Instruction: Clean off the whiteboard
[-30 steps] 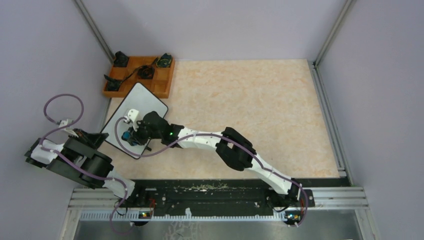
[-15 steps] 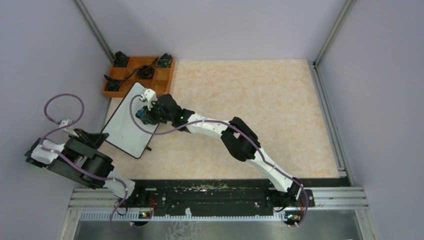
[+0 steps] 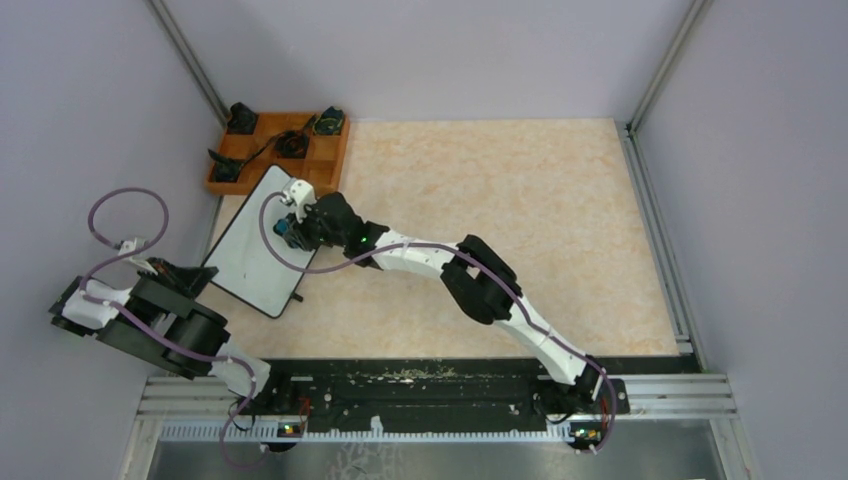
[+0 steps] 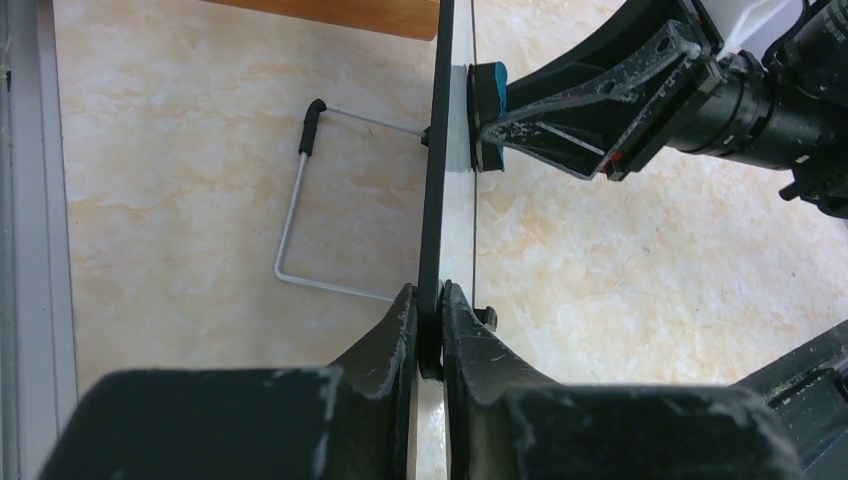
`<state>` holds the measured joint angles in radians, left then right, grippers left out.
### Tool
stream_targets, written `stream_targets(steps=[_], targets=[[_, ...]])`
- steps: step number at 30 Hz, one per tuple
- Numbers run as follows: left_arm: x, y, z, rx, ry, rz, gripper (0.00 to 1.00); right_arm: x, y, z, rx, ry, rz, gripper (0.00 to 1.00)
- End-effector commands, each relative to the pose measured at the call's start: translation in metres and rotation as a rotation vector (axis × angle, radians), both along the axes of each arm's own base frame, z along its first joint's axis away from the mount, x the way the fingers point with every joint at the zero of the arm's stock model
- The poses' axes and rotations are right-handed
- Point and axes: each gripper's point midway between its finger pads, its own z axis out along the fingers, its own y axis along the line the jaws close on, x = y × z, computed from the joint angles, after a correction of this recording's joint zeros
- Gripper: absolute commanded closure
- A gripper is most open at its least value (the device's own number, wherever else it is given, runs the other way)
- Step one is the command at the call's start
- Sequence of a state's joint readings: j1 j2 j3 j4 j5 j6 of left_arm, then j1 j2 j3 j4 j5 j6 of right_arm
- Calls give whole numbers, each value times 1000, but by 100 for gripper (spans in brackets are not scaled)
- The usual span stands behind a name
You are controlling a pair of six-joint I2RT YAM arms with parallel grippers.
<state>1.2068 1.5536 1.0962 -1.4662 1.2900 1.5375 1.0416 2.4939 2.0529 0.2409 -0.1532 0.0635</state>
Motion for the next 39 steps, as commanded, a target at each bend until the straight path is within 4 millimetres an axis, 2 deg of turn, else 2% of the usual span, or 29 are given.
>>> stream_targets(steps=[1,10,18,25,32,39], targets=[[-7,8,-12,133,38,-37,100,-64,28,72,132,-43,115,100],[-7,5,-6,135,36,-29,100,-103,41,80,171,-16,190,100],[-7,2,-4,139,36,-34,100,-136,53,72,167,16,259,100],[-6,0,-3,136,33,-37,100,-152,61,67,157,16,280,100],[-6,-1,-7,126,40,-42,100,-141,65,54,113,-19,234,100],[-6,-2,-10,121,41,-47,100,-111,63,45,90,-30,182,100]])
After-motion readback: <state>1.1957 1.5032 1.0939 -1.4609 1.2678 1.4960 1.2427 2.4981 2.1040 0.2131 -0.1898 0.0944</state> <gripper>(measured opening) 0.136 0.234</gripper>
